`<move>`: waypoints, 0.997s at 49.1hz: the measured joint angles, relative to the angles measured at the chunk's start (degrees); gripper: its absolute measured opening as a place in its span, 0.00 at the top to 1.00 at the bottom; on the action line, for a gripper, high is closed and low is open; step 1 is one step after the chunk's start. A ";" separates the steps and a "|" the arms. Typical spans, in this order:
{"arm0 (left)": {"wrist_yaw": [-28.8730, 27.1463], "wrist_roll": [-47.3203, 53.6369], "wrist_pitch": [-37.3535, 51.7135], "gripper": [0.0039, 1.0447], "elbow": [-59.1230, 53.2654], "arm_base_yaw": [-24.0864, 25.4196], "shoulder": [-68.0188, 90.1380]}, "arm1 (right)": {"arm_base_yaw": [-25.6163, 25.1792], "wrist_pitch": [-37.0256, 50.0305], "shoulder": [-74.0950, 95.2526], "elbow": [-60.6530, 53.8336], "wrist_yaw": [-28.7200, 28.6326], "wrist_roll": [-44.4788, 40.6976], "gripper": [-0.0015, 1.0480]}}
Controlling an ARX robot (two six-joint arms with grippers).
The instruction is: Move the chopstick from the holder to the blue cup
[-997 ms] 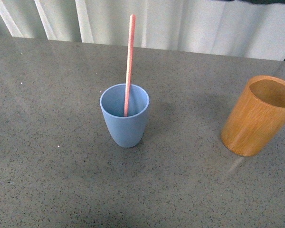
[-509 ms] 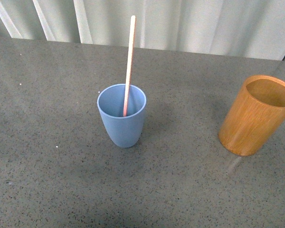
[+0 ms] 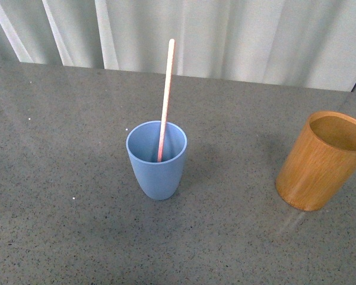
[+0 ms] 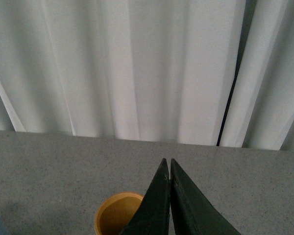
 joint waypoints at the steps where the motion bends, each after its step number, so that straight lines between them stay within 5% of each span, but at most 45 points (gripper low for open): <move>1: 0.00 0.02 0.00 0.06 0.00 0.00 0.00 | -0.33 -0.07 -0.55 -0.42 -0.48 -0.02 0.99; 16: -0.04 0.02 0.00 0.06 0.00 0.00 0.00 | -8.98 -4.15 -10.64 -6.34 -8.20 -0.02 0.99; 49: 0.04 0.02 0.00 0.06 0.00 0.00 0.00 | -9.07 -13.53 -25.03 -9.73 -8.41 0.00 0.99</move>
